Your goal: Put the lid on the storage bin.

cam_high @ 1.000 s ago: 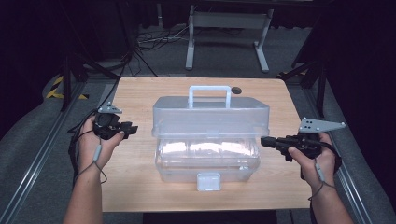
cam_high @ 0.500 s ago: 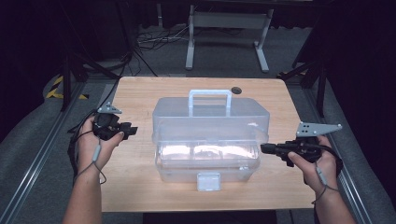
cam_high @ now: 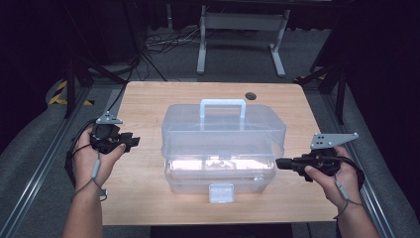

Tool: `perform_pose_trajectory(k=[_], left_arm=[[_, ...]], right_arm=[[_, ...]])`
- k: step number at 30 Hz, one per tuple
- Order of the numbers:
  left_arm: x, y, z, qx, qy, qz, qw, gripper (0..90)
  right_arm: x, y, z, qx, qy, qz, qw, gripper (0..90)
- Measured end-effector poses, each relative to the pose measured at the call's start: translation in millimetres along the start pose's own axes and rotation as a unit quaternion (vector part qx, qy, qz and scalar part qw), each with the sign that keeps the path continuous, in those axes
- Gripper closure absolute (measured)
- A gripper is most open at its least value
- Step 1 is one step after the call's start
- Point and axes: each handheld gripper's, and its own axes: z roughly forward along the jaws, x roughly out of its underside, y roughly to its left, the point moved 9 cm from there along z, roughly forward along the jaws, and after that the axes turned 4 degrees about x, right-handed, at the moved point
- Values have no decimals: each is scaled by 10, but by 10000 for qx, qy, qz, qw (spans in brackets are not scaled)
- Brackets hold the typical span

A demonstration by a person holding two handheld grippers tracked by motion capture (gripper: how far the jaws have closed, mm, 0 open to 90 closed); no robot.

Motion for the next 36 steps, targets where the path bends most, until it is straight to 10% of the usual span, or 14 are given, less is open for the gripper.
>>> perform_pose_trajectory(k=[19,22,36], left_arm=[[35,0,-81,-159,-6,-36,9999,644],[37,-5,-78,-138,0,-75,9999,645],[37,7,-64,-92,-19,-69,9999,645]], right_arm=[[121,47,-18,-19,268,31,9996,900],[167,87,-2,-353,405,86,9985,900],[292,31,44,-105,726,36,9973,900]])
